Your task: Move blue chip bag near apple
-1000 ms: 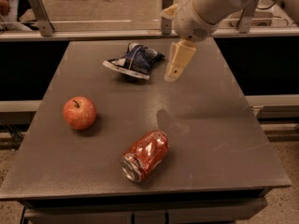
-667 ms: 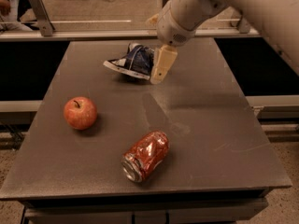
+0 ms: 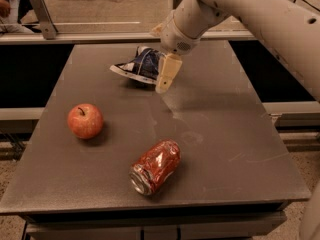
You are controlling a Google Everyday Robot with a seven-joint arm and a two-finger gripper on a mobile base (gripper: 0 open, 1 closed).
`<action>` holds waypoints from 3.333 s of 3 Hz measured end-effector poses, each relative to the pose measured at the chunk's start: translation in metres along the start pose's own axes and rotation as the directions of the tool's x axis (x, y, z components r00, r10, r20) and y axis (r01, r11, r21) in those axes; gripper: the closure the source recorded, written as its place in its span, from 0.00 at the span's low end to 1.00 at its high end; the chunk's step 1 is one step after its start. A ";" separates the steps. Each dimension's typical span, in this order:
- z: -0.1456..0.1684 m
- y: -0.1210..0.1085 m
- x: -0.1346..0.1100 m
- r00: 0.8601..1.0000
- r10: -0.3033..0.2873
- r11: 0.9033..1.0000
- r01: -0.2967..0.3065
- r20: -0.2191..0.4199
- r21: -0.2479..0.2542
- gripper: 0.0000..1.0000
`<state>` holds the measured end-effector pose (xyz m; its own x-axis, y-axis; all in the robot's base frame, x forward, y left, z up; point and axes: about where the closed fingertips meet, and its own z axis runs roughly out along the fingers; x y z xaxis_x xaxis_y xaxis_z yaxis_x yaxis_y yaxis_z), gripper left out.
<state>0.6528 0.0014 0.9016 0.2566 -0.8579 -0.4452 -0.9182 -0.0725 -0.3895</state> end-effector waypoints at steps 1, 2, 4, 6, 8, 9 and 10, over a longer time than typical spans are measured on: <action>0.004 0.001 0.003 0.999 0.014 1.000 -0.014 0.031 -0.008 0.00; 0.014 -0.005 -0.001 0.999 0.027 1.000 -0.028 0.046 0.014 0.00; 0.049 -0.005 0.019 0.996 0.078 0.997 -0.077 -0.054 0.028 0.00; 0.053 -0.004 0.018 0.996 0.077 0.997 -0.076 -0.053 0.022 0.41; 0.054 -0.003 0.015 0.997 0.070 0.998 -0.070 -0.022 0.011 0.88; 0.033 -0.008 -0.001 0.998 0.027 0.998 -0.031 0.062 0.063 1.00; 0.011 -0.009 -0.029 0.989 -0.089 0.988 0.073 0.114 0.138 1.00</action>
Offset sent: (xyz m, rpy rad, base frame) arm 0.0224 0.0155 -0.0098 0.0869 -0.0228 -0.0419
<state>0.6569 0.0323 0.9087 0.3699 -0.7843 -0.4980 -0.8465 -0.0636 -0.5286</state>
